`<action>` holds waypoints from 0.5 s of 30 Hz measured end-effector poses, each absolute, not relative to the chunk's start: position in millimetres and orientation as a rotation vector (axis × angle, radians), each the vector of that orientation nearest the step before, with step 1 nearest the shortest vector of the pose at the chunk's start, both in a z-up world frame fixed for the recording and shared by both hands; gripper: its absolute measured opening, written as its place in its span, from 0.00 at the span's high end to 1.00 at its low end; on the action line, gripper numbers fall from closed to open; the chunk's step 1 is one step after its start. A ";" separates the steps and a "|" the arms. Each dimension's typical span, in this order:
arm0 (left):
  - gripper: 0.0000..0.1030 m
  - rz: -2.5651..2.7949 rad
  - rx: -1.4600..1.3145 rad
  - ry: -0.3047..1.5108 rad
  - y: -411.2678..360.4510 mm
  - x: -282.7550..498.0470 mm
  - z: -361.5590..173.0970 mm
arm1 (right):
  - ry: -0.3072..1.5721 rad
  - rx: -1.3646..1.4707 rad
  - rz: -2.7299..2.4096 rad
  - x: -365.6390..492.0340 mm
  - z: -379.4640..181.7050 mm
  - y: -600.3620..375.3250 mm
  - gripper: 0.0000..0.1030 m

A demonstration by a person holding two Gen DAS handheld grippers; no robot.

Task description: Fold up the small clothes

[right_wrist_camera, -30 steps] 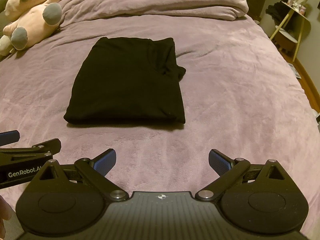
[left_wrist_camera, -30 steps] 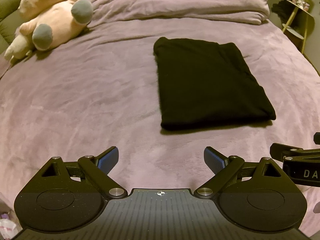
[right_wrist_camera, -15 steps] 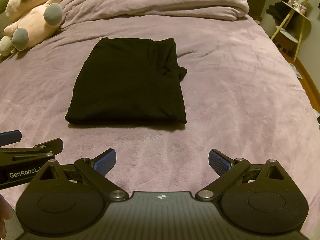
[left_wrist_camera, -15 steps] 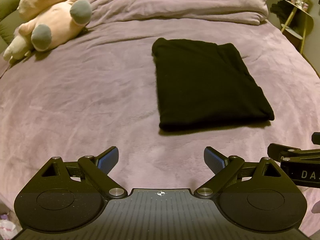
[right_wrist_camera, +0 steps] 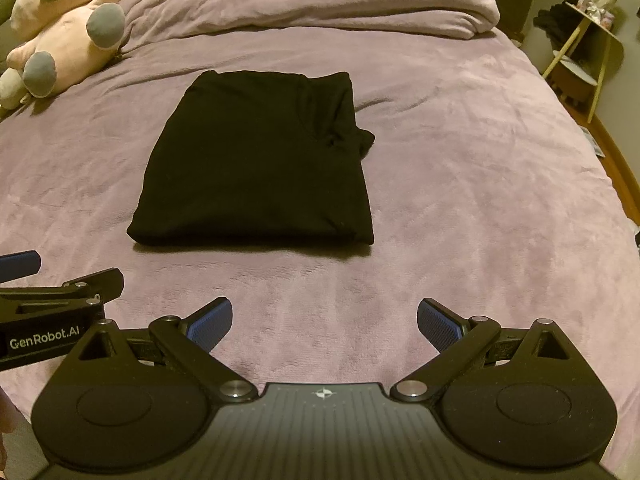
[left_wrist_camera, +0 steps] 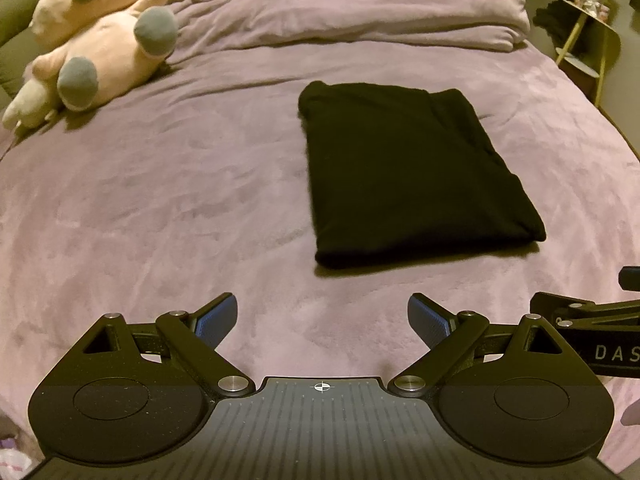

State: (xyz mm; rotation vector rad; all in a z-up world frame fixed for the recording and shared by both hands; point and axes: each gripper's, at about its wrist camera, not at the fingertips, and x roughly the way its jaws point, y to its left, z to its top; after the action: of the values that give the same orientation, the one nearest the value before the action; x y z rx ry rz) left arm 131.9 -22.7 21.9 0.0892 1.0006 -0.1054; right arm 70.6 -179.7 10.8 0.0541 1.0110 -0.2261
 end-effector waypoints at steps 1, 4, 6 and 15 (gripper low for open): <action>0.07 -0.105 0.089 1.001 -22.9 131.7 21.6 | 1.012 0.056 -0.227 70.6 10.4 -180.0 0.04; 0.07 -0.103 0.097 1.000 -23.8 131.6 21.2 | 1.014 0.061 -0.229 70.5 9.1 -181.6 0.04; 0.07 -0.099 0.109 0.997 -25.0 130.6 21.1 | 1.014 0.064 -0.231 70.3 8.5 -182.6 0.04; 0.07 -0.099 0.126 0.989 -25.6 127.5 21.9 | 1.010 0.068 -0.234 68.9 9.0 -184.7 0.04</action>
State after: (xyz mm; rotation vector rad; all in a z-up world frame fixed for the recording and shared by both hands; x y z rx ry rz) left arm 127.5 -25.6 21.9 0.1258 0.9890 -0.0994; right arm 68.9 -184.7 9.0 0.0685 1.0097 -0.2341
